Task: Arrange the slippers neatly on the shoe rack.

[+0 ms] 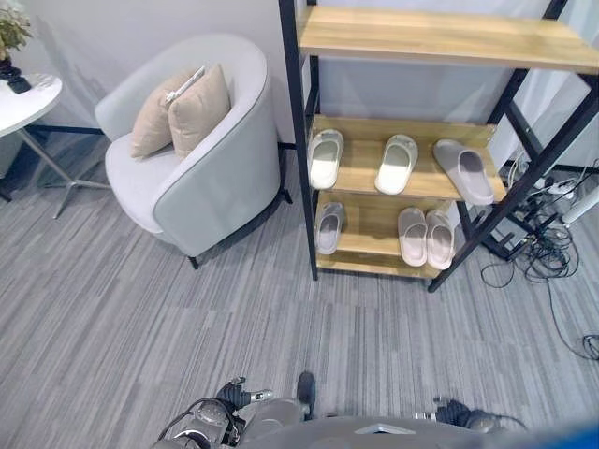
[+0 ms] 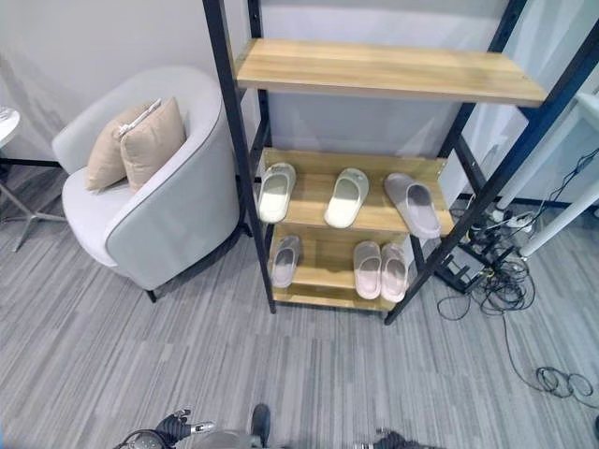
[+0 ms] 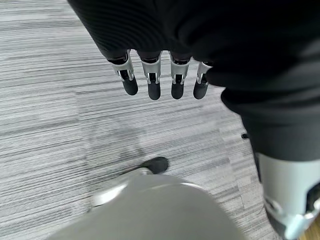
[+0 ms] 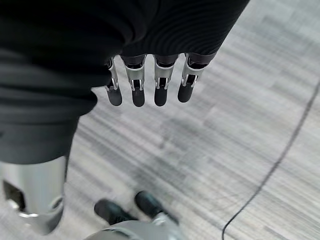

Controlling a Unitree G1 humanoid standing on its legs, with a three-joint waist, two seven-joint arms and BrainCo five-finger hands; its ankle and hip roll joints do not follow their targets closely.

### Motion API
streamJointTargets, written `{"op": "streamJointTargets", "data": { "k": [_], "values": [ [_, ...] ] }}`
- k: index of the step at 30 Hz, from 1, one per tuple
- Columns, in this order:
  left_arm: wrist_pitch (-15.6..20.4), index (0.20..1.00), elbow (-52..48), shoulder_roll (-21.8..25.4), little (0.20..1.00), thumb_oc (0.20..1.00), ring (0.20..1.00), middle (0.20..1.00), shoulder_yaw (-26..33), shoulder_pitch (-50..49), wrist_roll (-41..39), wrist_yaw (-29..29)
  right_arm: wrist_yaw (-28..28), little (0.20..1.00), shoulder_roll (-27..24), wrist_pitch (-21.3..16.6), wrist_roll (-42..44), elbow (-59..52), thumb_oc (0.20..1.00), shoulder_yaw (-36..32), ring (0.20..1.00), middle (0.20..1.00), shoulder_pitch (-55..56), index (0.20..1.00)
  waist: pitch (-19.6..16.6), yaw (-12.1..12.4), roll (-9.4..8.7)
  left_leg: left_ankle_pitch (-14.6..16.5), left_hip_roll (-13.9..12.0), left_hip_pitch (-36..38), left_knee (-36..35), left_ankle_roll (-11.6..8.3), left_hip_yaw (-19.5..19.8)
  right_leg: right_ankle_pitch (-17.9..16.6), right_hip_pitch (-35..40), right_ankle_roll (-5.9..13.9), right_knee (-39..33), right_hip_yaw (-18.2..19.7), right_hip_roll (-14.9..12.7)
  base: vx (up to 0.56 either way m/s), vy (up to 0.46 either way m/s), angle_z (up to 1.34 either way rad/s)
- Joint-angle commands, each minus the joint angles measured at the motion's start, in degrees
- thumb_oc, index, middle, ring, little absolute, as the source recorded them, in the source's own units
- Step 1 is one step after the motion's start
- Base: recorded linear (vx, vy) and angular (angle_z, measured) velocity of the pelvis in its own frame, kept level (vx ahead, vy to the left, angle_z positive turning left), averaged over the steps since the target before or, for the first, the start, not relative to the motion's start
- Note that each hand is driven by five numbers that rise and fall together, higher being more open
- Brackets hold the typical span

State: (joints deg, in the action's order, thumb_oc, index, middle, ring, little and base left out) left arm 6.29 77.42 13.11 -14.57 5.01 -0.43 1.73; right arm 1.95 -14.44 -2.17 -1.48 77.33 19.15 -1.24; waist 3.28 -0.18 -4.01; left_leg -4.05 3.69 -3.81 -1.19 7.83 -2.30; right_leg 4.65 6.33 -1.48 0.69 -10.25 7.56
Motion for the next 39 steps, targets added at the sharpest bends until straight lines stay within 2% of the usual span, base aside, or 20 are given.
{"op": "streamJointTargets", "data": {
  "k": [1,2,3,5,7,8,9,10,11,19,22,23,24,25,26,27,28,29,31,39],
  "values": [
    [0.1,1.000,0.8,-0.8,1.000,1.000,1.000,1.000,0.0,1.9,2.0,0.9,-0.1,1.000,-1.1,0.3,-1.2,-0.5,1.000,-1.6,1.000,1.000,0.4,1.000,-1.0,1.2,0.87,5.1,-2.6,2.3,1.2,-7.39,1.3,0.7,-6.2,7.25,9.5,0.5,-11.7,0.03,0.113,-0.03],
    [0.2,1.000,0.7,-0.7,1.000,1.000,1.000,1.000,0.0,2.0,2.0,1.1,-0.2,1.000,-0.8,0.3,-1.2,-0.6,1.000,-1.9,1.000,1.000,0.3,1.000,-0.6,1.1,1.05,5.4,-2.7,2.4,1.4,-6.86,0.9,0.0,-7.8,8.25,13.1,0.6,-12.2,0.00,0.136,-0.08],
    [0.0,1.000,0.6,-0.4,1.000,1.000,1.000,1.000,-0.1,2.3,2.0,1.1,-0.3,1.000,-0.5,0.3,-0.7,-0.7,1.000,-1.9,1.000,1.000,-0.2,1.000,0.5,0.4,1.39,5.7,-2.6,3.0,1.7,-6.01,0.8,-2.6,-11.1,10.53,20.2,1.6,-12.8,0.01,0.107,0.19],
    [-0.1,1.000,1.0,-0.1,1.000,1.000,1.000,1.000,-0.3,2.6,2.2,1.2,-0.6,1.000,-0.3,0.1,0.6,-1.4,1.000,-2.8,1.000,1.000,-0.4,1.000,1.0,-0.4,1.68,6.4,-2.7,3.9,2.1,-5.65,1.4,-3.9,-13.3,11.12,23.3,3.6,-14.0,0.06,0.026,-0.08],
    [0.4,1.000,1.3,-0.3,1.000,1.000,1.000,1.000,0.1,2.2,1.6,1.7,-1.7,1.000,-0.3,-0.3,3.0,-2.0,1.000,-4.9,1.000,1.000,0.0,1.000,0.7,-0.7,2.71,7.8,-3.9,5.0,1.7,-6.08,1.2,-3.7,-13.0,9.72,18.0,3.6,-18.6,0.09,-0.057,0.05],
    [0.4,1.000,1.3,-0.3,1.000,1.000,1.000,1.000,0.1,2.2,1.6,1.7,-1.7,1.000,-0.3,-0.2,3.0,-2.0,1.000,-4.9,1.000,1.000,0.1,1.000,0.9,-0.8,2.74,7.8,-4.0,5.2,1.7,-6.09,1.3,-3.7,-12.8,9.72,17.9,3.5,-18.6,0.09,-0.098,0.06],
    [1.1,1.000,0.9,-0.4,1.000,1.000,1.000,1.000,0.1,2.0,0.3,1.6,-1.5,1.000,-0.6,-0.5,5.9,-2.0,1.000,-7.3,1.000,1.000,0.7,1.000,0.7,-1.6,2.70,8.2,-3.7,5.1,2.1,-6.38,1.6,-5.9,-12.4,9.48,11.6,3.8,-20.3,0.13,-0.153,-0.17],
    [1.5,1.000,1.1,-0.7,1.000,1.000,1.000,1.000,0.0,1.3,0.9,1.8,-1.9,1.000,-1.1,-0.7,5.9,-1.7,1.000,-8.1,1.000,1.000,1.5,1.000,-0.4,-1.9,2.01,8.4,-3.1,5.3,1.9,-6.54,1.4,-6.0,-10.6,10.53,6.8,5.7,-19.4,0.18,-0.187,-0.15],
    [1.6,1.000,1.2,-0.8,1.000,1.000,1.000,1.000,-0.1,1.1,1.4,2.0,-2.2,1.000,-1.5,-0.9,5.2,-1.9,1.000,-7.9,1.000,1.000,1.7,1.000,-1.2,-1.8,1.71,8.4,-3.0,5.6,1.4,-6.72,1.3,-6.4,-9.6,11.00,5.4,5.5,-19.3,0.15,-0.160,0.10],
    [1.9,1.000,1.8,-1.9,1.000,1.000,1.000,1.000,-0.1,-1.4,3.1,2.6,-5.2,1.000,-4.6,-3.5,5.2,-8.8,1.000,-8.2,1.000,1.000,0.4,1.000,-3.0,-1.2,2.51,6.2,-5.1,7.7,-3.1,-8.93,2.0,-6.1,-5.6,10.46,-0.7,4.1,-17.2,0.09,-0.122,0.19],
    [2.0,1.000,1.8,-2.3,1.000,1.000,1.000,1.000,-0.3,-1.4,3.0,3.2,-6.6,1.000,-4.9,-5.6,11.6,-11.9,1.000,-11.5,1.000,1.000,-1.1,1.000,-3.1,-1.4,3.13,5.7,-5.5,7.3,-3.8,-9.53,2.1,-6.1,-5.1,10.42,-2.8,3.5,-16.6,0.03,-0.023,0.11],
    [2.0,1.000,2.1,-1.7,1.000,1.000,1.000,1.000,-0.8,-1.4,2.8,2.8,-6.1,1.000,-10.9,-3.2,15.6,-14.1,1.000,-16.1,1.000,1.000,-6.5,1.000,-3.3,-1.2,2.76,5.7,-5.7,7.0,-3.8,-9.98,2.2,-6.2,-4.3,10.53,-4.1,2.8,-16.5,0.02,-0.022,-0.04],
    [2.1,1.000,1.9,-1.2,1.000,1.000,1.000,1.000,-0.8,-1.1,3.5,2.8,-5.0,1.000,-12.1,-6.7,15.6,-16.2,1.000,-14.9,1.000,1.000,-3.4,1.000,-3.5,-1.1,2.66,5.6,-5.7,6.4,-3.8,-10.15,2.5,-6.3,-4.5,10.61,-4.5,2.6,-16.5,0.01,-0.023,-0.04],
    [2.8,1.000,1.2,-1.1,1.000,1.000,1.000,1.000,-1.5,-1.6,3.1,1.7,-3.9,1.000,-16.9,-5.5,19.2,-12.7,1.000,-18.1,1.000,1.000,-4.8,1.000,-3.6,-0.9,2.56,5.4,-5.6,5.6,-3.8,-10.34,2.7,-6.6,-4.3,10.73,-5.4,1.7,-16.5,-0.02,-0.009,0.19],
    [2.8,1.000,1.2,-1.1,1.000,1.000,1.000,1.000,-1.5,-1.5,3.1,1.7,-3.8,1.000,-16.9,-5.6,19.2,-12.7,1.000,-18.1,1.000,1.000,-4.8,1.000,-3.5,-0.9,2.59,5.4,-5.6,5.6,-3.8,-10.34,2.8,-6.6,-4.3,10.73,-5.4,1.7,-16.5,-0.08,0.072,0.27],
    [3.3,1.000,0.3,-2.8,1.000,1.000,1.000,1.000,-1.0,-0.7,2.4,2.8,-7.4,1.000,-5.5,-9.3,15.4,-43.3,1.000,-13.0,1.000,1.000,2.6,1.000,-2.3,-2.9,3.48,5.2,-5.4,4.4,-3.8,-10.11,1.9,-7.3,-5.5,11.09,-5.5,2.2,-16.9,-0.07,0.074,0.30],
    [3.3,1.000,0.3,-2.8,1.000,1.000,1.000,1.000,-1.0,-0.8,2.4,2.8,-7.4,1.000,-5.4,-9.1,15.3,-43.6,1.000,-13.1,1.000,1.000,2.8,1.000,-2.4,-2.9,3.44,5.3,-5.4,4.4,-3.8,-10.11,1.9,-7.3,-5.5,11.09,-5.5,2.2,-17.0,-0.10,0.129,-0.04],
    [3.7,1.000,-0.1,-3.4,1.000,1.000,1.000,1.000,0.1,-1.3,1.7,3.9,-6.1,1.000,-2.5,-10.6,11.2,-53.6,1.000,-11.2,1.000,1.000,8.5,1.000,-1.7,-3.8,4.01,5.2,-5.2,3.7,-3.8,-10.16,1.3,-7.5,-6.3,11.30,-5.6,2.5,-17.1,-0.06,0.096,-0.22],
    [4.5,1.000,-1.3,-4.4,1.000,1.000,1.000,1.000,-2.1,-0.5,3.4,4.9,-7.1,1.000,-3.0,-12.8,9.8,-55.8,1.000,-8.8,1.000,1.000,6.3,1.000,-0.7,-3.5,4.32,5.1,-4.8,2.4,-3.8,-9.98,1.4,-7.9,-7.6,11.40,-5.7,2.7,-17.5,-0.07,0.113,-0.24],
    [4.6,1.000,-1.5,-4.2,1.000,1.000,1.000,1.000,-3.3,-0.3,5.9,5.4,-9.1,1.000,-4.9,-14.7,7.7,-59.5,1.000,-7.7,1.000,1.000,1.0,1.000,0.7,-1.5,4.59,4.9,-3.9,0.9,-3.8,-9.60,2.4,-7.9,-8.3,11.54,-5.7,1.5,-18.3,0.00,0.051,0.09]
  ]
}}
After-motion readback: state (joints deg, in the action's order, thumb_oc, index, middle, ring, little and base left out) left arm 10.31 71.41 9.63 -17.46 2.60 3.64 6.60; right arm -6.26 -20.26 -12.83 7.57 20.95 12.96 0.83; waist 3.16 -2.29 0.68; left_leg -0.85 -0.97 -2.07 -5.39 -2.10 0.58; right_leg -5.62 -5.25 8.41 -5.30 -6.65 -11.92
